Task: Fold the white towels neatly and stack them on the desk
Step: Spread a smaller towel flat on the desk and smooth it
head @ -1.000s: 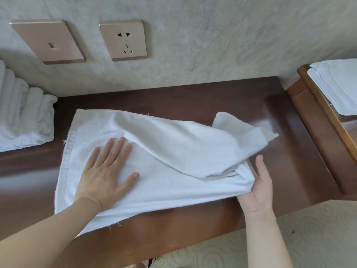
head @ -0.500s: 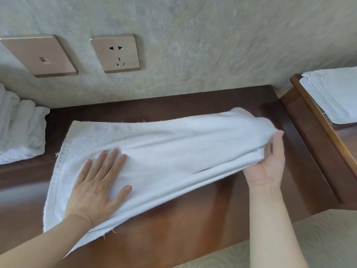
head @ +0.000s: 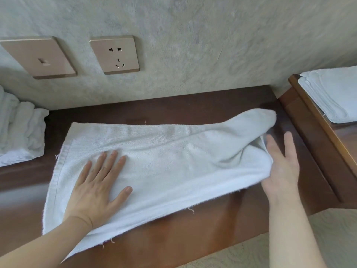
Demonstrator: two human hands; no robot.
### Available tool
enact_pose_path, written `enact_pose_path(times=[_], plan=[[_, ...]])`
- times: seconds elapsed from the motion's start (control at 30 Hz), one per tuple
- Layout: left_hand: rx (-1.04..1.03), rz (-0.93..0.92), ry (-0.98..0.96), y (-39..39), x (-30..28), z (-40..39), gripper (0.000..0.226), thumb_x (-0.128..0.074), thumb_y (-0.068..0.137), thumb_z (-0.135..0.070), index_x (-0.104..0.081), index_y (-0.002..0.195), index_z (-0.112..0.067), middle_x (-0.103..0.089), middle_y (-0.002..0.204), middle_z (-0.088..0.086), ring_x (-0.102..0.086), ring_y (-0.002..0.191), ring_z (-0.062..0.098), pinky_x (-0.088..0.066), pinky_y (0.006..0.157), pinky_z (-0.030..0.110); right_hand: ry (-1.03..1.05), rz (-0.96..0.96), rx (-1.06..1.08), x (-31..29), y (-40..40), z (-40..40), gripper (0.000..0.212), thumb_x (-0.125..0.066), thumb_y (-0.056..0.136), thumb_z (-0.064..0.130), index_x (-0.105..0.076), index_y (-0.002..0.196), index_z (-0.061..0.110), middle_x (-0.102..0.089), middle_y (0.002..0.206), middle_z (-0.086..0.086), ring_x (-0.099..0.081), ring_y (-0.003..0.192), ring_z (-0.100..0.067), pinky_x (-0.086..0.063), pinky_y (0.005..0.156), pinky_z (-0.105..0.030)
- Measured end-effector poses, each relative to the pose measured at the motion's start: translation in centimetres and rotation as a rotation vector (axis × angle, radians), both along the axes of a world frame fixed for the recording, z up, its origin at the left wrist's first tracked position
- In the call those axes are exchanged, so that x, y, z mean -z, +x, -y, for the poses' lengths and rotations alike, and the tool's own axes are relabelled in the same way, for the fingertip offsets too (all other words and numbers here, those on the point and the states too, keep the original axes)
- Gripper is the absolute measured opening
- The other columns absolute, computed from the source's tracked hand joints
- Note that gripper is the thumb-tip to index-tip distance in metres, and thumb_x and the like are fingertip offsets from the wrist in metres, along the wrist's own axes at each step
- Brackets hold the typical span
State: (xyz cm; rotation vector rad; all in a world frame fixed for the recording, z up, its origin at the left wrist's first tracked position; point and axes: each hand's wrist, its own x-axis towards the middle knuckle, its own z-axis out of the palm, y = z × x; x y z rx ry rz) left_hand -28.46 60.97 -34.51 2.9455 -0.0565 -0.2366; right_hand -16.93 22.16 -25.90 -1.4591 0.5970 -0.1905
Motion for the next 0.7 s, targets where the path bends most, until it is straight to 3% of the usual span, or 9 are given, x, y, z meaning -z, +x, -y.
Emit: enact_pose_path(times=[0.07, 0.2, 0.3, 0.47, 0.6, 0.67, 0.7], plan=[[0.002, 0.002, -0.003, 0.0, 0.0, 0.0, 0.078, -0.017, 0.095, -0.070, -0.011, 0.161, -0.029, -0.006, 0.169, -0.006, -0.003, 0.155, 0.018, -0.010, 0.124, 0.048, 0.031, -0.066, 0.145, 1.6, -2.5, 1.3, 0.065, -0.072, 0.092, 0.010, -0.049, 0.145, 0.041, -0.063, 0.133, 0.009, -0.068, 0.114, -0.012, -0.055, 0.098, -0.046], [0.005, 0.002, -0.001, 0.0, -0.1, 0.0, 0.077, -0.017, 0.095, -0.069, -0.011, 0.161, -0.028, -0.006, 0.169, -0.005, -0.003, 0.155, 0.018, -0.010, 0.124, 0.048, -0.392, -0.141, 0.230, 4.6, -8.0, 2.1, 0.050, -0.054, 0.100, 0.004, -0.051, 0.147, 0.024, -0.060, 0.139, 0.009, -0.057, 0.126, -0.001, -0.042, 0.113, -0.039], [0.012, 0.005, -0.012, -0.1, -0.1, -0.1, 0.077, -0.018, 0.096, -0.069, -0.011, 0.161, -0.028, -0.006, 0.169, -0.005, -0.003, 0.155, 0.019, -0.010, 0.124, 0.049, -0.681, -0.264, 0.143, 5.8, -9.8, 1.8, 0.048, -0.048, 0.103, 0.011, -0.045, 0.150, 0.022, -0.053, 0.148, 0.002, -0.050, 0.137, -0.022, -0.035, 0.114, -0.035], [0.016, 0.003, -0.003, -0.1, 0.0, -0.1, 0.077, -0.017, 0.096, -0.068, -0.011, 0.161, -0.028, -0.007, 0.169, -0.005, -0.003, 0.155, 0.019, -0.010, 0.124, 0.049, -1.066, -0.343, 0.153, 5.2, -8.1, 0.7, 0.045, -0.046, 0.099, 0.028, -0.051, 0.141, 0.013, -0.050, 0.149, -0.016, -0.046, 0.129, -0.042, -0.035, 0.105, -0.056], [0.010, -0.006, -0.003, -0.2, -0.2, 0.1, 0.077, -0.019, 0.096, -0.067, -0.010, 0.161, -0.028, -0.006, 0.169, -0.004, -0.002, 0.155, 0.019, -0.011, 0.124, 0.050, -1.203, -0.143, -0.133, 5.4, -5.2, -2.4, 0.031, -0.058, 0.097, 0.018, -0.062, 0.124, 0.004, -0.057, 0.137, -0.020, -0.049, 0.127, -0.039, -0.037, 0.106, -0.054], [0.008, -0.018, 0.003, -0.3, -0.3, 0.2, 0.077, -0.019, 0.096, -0.067, -0.009, 0.161, -0.027, -0.005, 0.169, -0.003, -0.001, 0.156, 0.020, -0.011, 0.124, 0.051, -1.186, -0.166, -0.338, 5.4, -3.9, -4.3, 0.039, -0.053, 0.101, 0.029, -0.057, 0.135, 0.010, -0.050, 0.143, -0.018, -0.043, 0.133, -0.038, -0.032, 0.113, -0.051], [0.004, -0.021, 0.002, -0.2, -0.4, 0.3, 0.077, -0.020, 0.096, -0.067, -0.009, 0.161, -0.027, -0.005, 0.169, -0.003, -0.001, 0.156, 0.020, -0.011, 0.123, 0.051, -1.171, -0.252, -0.434, 5.3, -3.1, -5.3, 0.049, -0.044, 0.103, 0.040, -0.046, 0.147, 0.018, -0.038, 0.154, -0.017, -0.033, 0.141, -0.040, -0.025, 0.118, -0.052]])
